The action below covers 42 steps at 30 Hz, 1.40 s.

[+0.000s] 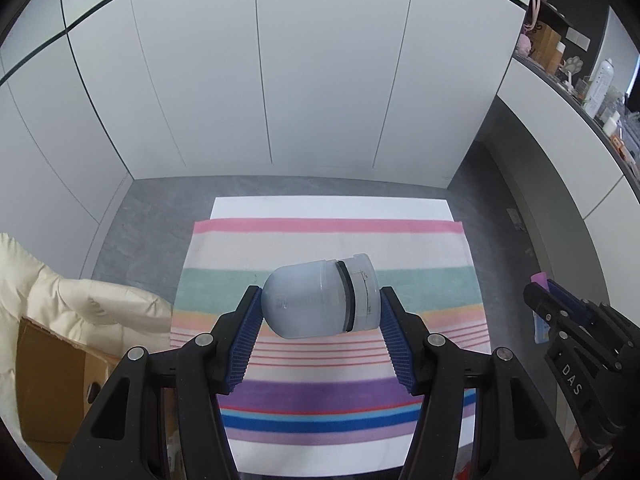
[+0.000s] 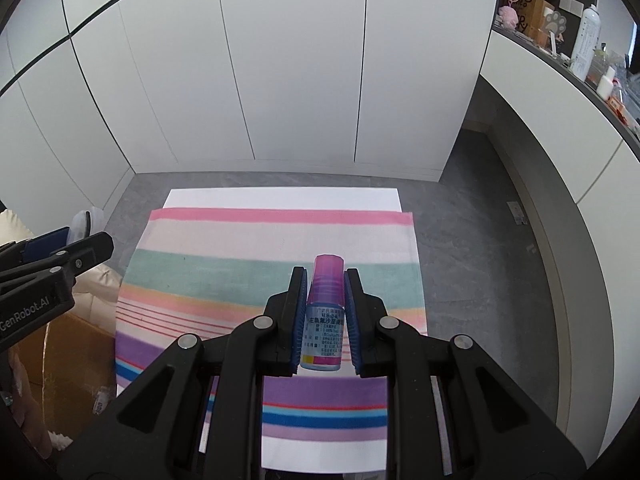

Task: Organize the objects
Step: 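Carry the clear case with the left tool while the right tool carries the bottle to the box, then open the left tool over the box while the right tool releases the bottle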

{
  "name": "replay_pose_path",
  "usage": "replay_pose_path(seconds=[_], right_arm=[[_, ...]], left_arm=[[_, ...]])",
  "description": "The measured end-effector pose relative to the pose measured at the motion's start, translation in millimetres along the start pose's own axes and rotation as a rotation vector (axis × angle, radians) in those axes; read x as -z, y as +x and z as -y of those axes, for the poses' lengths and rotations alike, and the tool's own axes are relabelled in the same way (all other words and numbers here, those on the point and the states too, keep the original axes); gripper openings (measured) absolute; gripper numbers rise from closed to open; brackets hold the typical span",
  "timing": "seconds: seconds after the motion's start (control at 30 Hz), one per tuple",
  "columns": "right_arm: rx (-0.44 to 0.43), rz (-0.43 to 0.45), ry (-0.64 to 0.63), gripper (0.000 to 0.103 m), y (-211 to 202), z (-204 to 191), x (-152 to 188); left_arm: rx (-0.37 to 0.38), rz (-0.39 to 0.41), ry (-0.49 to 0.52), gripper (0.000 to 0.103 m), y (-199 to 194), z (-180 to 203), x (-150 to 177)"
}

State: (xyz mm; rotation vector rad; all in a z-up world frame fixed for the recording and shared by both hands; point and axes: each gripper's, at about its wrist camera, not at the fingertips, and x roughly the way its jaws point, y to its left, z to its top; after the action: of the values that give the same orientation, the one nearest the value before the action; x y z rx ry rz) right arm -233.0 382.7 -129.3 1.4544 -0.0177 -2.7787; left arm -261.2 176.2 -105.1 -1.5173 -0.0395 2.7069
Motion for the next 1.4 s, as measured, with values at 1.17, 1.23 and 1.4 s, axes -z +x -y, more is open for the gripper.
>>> replay_pose_path(seconds=[1.17,1.23,1.4], right_arm=[[-0.411,-0.049,-0.547,0.019,-37,-445,88],[-0.423,-0.058,-0.577,0.019,-39,-466,100],[-0.463,-0.094,-0.602,0.019,-37,-504,124]], left_arm=[[-0.369,-0.092,-0.511,0.059,-90,-405,172],[-0.385,-0.103,-0.533,0.059,-94,-424,187],[-0.385,-0.112,-0.564,0.059,-97,-451,206]])
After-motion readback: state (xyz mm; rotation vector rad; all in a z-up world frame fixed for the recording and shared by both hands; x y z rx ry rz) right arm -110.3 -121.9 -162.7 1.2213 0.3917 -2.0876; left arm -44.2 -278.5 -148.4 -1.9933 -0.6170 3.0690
